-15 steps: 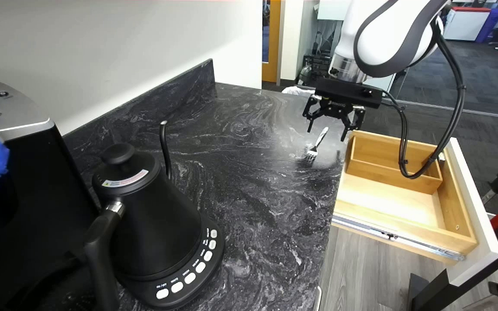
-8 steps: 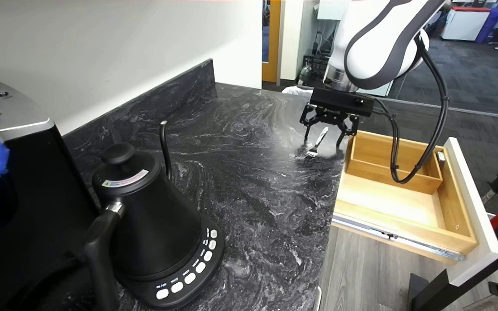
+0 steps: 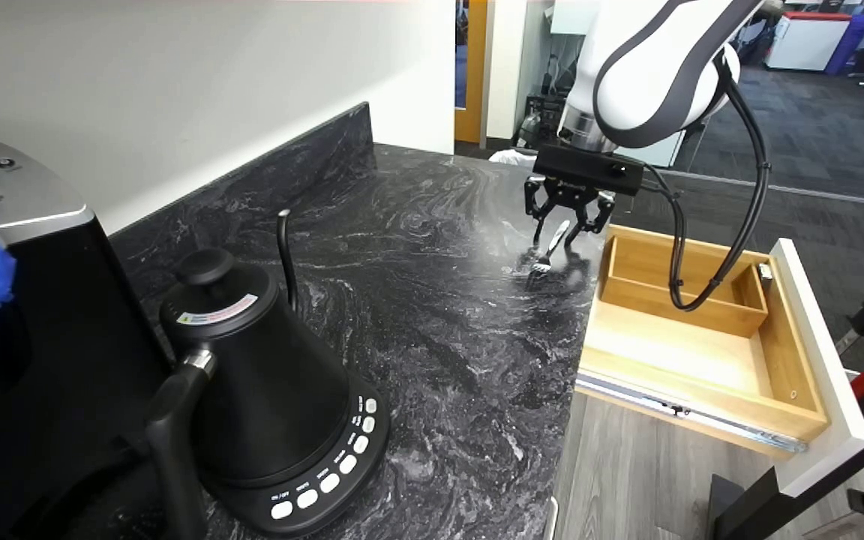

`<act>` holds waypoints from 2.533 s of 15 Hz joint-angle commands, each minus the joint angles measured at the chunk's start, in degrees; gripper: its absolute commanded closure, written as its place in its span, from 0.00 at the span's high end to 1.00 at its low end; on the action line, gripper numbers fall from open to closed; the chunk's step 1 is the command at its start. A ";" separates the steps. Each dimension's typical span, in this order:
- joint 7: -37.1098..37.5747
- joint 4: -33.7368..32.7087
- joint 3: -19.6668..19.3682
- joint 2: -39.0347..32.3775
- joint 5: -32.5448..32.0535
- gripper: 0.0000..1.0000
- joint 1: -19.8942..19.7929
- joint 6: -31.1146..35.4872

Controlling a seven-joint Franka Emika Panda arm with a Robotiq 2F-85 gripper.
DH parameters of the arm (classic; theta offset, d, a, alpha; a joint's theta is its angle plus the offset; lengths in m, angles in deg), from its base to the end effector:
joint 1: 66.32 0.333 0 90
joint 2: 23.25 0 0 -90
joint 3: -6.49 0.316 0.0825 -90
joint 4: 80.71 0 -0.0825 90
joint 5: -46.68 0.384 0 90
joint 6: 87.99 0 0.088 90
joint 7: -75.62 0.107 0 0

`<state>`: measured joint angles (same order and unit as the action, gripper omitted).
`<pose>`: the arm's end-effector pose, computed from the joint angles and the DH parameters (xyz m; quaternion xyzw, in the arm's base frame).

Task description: Put the fork in the right segment of the drawer

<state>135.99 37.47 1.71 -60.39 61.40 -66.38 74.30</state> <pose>0.5881 -0.0633 0.1263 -0.7764 0.6266 -0.0463 0.0493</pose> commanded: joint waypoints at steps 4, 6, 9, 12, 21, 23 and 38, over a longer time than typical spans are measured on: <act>-0.87 -0.98 -1.04 -0.67 1.12 0.03 0.67 0.34; -0.93 -0.76 -1.02 -0.39 1.15 0.02 0.65 0.40; -0.81 -0.48 -0.87 0.18 1.38 0.01 0.62 0.18; 0.53 1.38 -2.05 2.94 0.95 0.03 2.18 1.03; 6.62 2.32 -11.20 6.39 -2.51 0.04 10.06 2.53; 7.14 2.03 -11.86 6.03 -2.76 0.05 10.61 2.26; 11.08 0.76 -11.97 5.18 -9.45 0.98 12.73 -7.76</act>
<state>144.46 37.66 -10.43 -56.36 53.75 -53.70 68.91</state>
